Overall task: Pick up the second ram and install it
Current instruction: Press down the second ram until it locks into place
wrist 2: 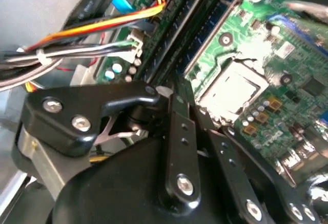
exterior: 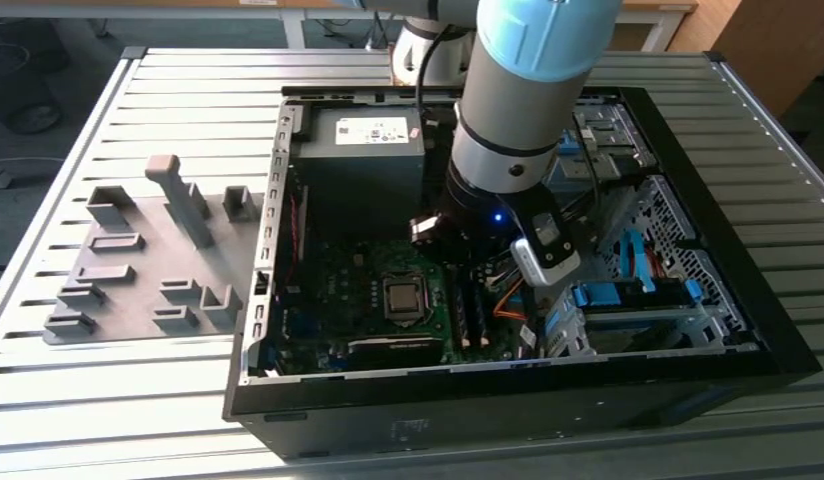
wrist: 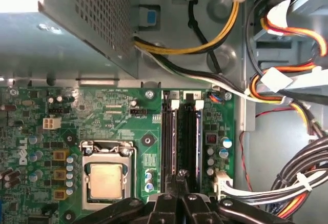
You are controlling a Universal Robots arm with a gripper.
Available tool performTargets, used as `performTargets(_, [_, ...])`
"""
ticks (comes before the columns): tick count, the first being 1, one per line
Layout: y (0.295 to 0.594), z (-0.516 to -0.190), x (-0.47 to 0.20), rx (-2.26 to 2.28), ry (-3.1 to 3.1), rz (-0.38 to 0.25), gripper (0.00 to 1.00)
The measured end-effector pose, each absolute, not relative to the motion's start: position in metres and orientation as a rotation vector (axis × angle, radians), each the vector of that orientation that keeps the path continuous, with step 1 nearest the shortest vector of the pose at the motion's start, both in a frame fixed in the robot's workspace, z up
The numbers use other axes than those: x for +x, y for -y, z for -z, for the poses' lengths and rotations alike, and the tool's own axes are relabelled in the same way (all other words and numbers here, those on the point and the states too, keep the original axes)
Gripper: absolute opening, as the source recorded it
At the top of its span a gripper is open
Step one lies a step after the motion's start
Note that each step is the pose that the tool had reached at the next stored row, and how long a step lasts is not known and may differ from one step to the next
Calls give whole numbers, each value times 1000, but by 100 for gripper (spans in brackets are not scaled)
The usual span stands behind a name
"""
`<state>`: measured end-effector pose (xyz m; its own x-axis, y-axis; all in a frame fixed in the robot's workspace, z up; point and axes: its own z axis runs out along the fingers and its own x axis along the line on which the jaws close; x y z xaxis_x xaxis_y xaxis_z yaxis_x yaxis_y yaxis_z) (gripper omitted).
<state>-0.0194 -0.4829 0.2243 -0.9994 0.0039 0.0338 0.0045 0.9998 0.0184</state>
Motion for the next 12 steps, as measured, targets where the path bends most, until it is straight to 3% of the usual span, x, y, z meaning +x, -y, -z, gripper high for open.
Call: performTargets(12, [483,-234,-19,-6,3107,27,11])
